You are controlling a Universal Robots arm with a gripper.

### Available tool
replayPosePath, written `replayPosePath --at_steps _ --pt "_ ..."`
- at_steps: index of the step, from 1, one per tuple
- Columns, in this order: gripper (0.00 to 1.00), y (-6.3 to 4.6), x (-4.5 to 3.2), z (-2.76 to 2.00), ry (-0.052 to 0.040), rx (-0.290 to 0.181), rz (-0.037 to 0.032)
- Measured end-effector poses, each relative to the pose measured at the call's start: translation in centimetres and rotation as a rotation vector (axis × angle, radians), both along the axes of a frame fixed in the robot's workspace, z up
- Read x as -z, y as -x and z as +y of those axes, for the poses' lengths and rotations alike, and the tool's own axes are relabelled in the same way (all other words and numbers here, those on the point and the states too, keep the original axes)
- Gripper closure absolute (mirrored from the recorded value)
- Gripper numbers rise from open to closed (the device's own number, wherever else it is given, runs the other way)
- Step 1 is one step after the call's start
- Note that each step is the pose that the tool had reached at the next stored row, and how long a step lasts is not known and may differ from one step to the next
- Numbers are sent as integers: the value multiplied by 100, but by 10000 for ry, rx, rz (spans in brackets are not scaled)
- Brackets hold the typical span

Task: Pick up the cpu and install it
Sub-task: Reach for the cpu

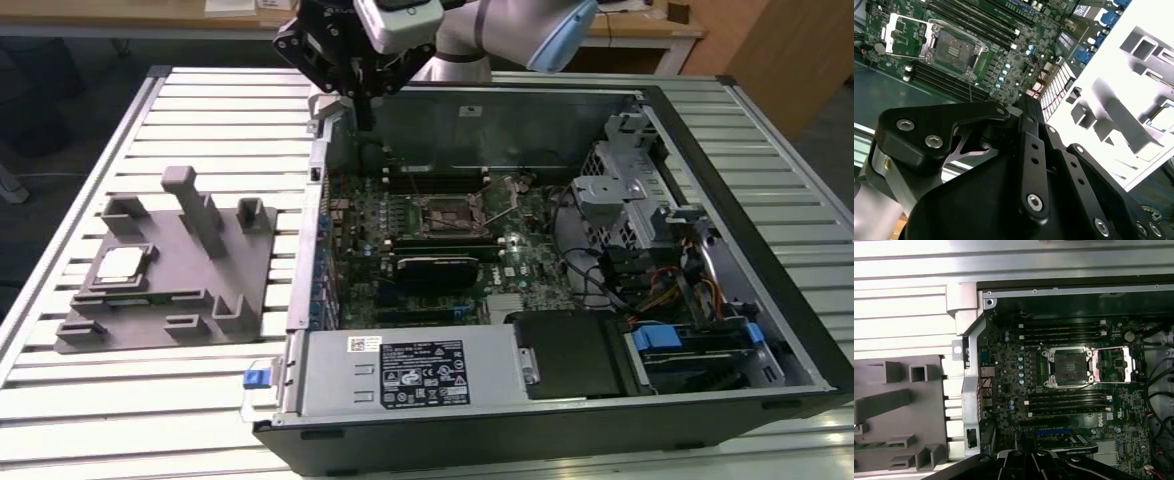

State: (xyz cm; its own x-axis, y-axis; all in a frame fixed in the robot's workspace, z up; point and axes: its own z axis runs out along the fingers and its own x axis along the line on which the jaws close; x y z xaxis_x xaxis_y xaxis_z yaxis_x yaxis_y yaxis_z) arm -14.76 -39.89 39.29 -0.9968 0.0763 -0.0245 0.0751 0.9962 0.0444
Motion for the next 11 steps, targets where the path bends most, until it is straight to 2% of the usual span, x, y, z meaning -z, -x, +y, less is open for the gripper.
replayPosePath --at_steps 11 --pt "89 72 3 0 0 0 0"
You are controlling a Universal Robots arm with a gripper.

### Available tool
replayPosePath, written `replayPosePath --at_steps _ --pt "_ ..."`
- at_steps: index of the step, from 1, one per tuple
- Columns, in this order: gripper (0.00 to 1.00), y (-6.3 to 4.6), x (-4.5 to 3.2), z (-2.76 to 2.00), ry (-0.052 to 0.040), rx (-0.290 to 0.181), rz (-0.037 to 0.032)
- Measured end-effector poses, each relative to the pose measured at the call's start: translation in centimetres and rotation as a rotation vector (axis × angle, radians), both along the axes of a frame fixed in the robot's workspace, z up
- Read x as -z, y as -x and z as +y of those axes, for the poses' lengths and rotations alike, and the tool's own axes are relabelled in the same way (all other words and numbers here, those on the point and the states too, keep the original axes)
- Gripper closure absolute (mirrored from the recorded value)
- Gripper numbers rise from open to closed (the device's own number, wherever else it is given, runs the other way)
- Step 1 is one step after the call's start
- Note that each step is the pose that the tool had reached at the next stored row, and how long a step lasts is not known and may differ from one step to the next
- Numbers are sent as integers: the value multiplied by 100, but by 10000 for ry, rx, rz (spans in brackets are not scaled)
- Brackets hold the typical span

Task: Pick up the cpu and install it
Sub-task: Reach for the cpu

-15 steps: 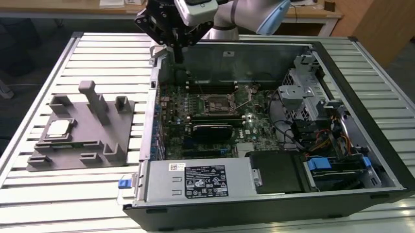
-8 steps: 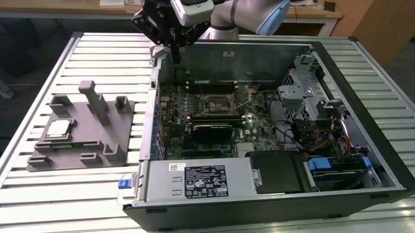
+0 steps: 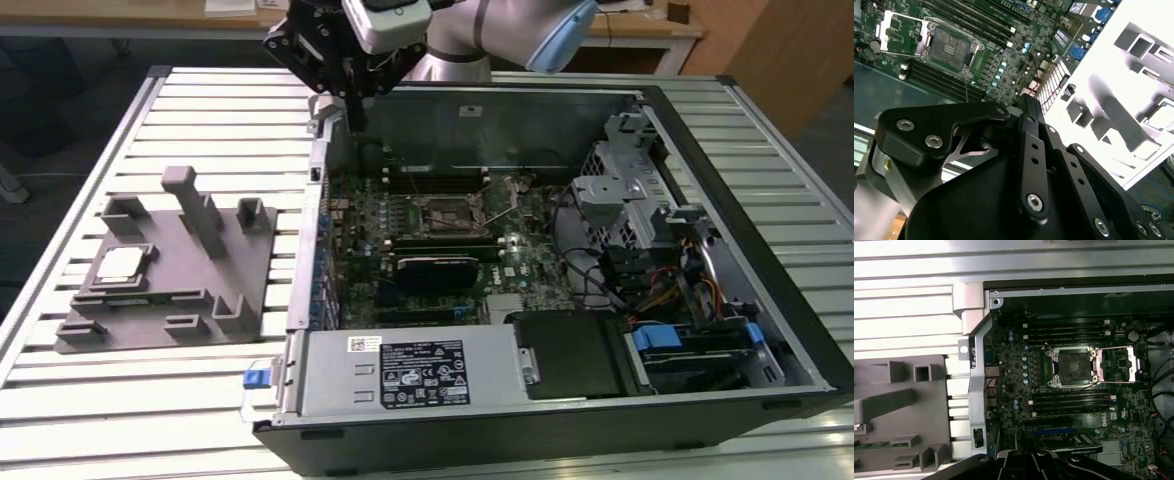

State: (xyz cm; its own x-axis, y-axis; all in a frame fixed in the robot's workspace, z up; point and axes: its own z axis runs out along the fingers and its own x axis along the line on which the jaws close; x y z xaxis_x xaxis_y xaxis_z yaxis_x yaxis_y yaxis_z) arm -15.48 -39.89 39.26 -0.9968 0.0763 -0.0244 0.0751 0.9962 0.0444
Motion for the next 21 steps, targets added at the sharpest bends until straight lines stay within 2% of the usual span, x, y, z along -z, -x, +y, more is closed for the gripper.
replayPosePath --at_steps 21 --pt "89 140 6 0 0 0 -1"
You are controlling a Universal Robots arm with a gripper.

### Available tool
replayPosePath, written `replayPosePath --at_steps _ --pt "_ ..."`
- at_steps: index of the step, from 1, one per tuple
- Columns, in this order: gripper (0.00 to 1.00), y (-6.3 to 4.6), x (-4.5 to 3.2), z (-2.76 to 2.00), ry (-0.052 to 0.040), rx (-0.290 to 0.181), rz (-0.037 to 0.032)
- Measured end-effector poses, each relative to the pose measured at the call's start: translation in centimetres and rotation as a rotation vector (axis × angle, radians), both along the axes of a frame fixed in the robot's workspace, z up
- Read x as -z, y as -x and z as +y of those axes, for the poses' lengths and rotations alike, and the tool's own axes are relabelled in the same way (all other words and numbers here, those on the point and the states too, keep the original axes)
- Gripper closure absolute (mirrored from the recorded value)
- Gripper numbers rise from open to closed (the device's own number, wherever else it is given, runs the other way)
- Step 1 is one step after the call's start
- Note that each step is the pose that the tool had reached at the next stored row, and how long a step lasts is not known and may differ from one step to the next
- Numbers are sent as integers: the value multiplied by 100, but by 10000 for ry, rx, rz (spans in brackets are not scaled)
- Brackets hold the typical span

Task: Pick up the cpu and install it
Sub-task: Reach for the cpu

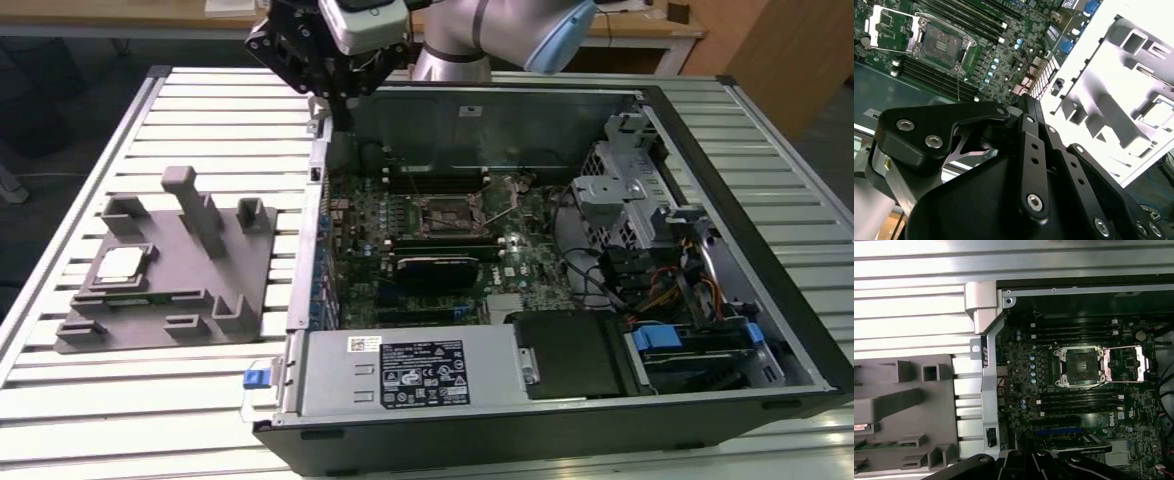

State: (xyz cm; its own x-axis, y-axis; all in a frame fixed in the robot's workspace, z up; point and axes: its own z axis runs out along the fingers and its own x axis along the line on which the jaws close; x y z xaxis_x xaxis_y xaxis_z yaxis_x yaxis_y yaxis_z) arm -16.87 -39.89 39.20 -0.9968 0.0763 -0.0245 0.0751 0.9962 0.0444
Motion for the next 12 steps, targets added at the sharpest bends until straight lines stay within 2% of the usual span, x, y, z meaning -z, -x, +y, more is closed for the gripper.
replayPosePath --at_steps 12 --pt "89 91 3 0 0 -1 0"
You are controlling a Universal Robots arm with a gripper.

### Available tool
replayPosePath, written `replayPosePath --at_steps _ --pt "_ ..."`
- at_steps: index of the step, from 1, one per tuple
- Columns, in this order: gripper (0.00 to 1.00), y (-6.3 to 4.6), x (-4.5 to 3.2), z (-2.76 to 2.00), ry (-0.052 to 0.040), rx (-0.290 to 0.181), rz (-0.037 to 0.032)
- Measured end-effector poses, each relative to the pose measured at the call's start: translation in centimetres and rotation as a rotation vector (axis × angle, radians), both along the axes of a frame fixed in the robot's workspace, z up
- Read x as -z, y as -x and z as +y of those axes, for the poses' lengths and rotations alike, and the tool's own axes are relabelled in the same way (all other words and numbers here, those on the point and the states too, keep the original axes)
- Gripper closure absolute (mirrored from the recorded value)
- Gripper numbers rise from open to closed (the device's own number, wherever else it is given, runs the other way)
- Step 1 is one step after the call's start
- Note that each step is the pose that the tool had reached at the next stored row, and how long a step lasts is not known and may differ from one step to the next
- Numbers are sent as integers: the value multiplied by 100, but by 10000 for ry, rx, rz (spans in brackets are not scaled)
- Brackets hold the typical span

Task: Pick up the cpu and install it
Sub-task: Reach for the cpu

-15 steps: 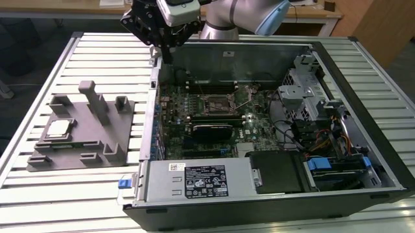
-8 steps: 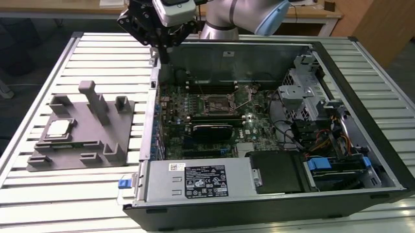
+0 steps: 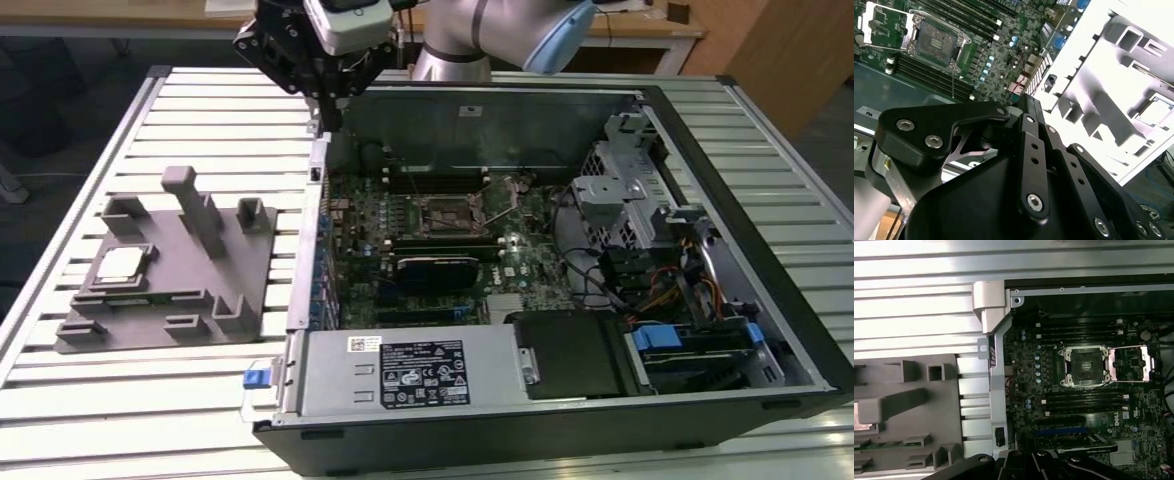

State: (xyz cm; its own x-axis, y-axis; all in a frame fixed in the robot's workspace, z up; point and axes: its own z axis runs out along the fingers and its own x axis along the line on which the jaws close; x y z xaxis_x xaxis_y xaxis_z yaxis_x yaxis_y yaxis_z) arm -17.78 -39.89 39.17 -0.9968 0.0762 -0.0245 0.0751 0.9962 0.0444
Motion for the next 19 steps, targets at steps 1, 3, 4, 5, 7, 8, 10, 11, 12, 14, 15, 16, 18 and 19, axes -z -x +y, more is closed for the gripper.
replayPosePath --at_steps 1,3,4,5,7,8,10,11,12,14,15,16,18,19 --pt "89 7 1 0 0 0 0" --pt "89 22 0 0 1 -1 1" --pt "89 30 1 0 0 0 0" --pt "89 37 1 0 0 0 1" --pt "89 52 2 0 0 1 1" --pt "89 60 2 0 0 1 1" --pt "89 75 3 0 0 1 0" --pt "89 82 4 0 -1 0 0" --pt "89 90 4 0 0 0 0" --pt "89 105 5 0 -1 1 -1" --pt "89 112 6 0 0 1 0" --pt "89 120 6 0 0 0 1" --pt "89 136 6 0 0 0 1" --pt "89 143 7 0 0 0 0"
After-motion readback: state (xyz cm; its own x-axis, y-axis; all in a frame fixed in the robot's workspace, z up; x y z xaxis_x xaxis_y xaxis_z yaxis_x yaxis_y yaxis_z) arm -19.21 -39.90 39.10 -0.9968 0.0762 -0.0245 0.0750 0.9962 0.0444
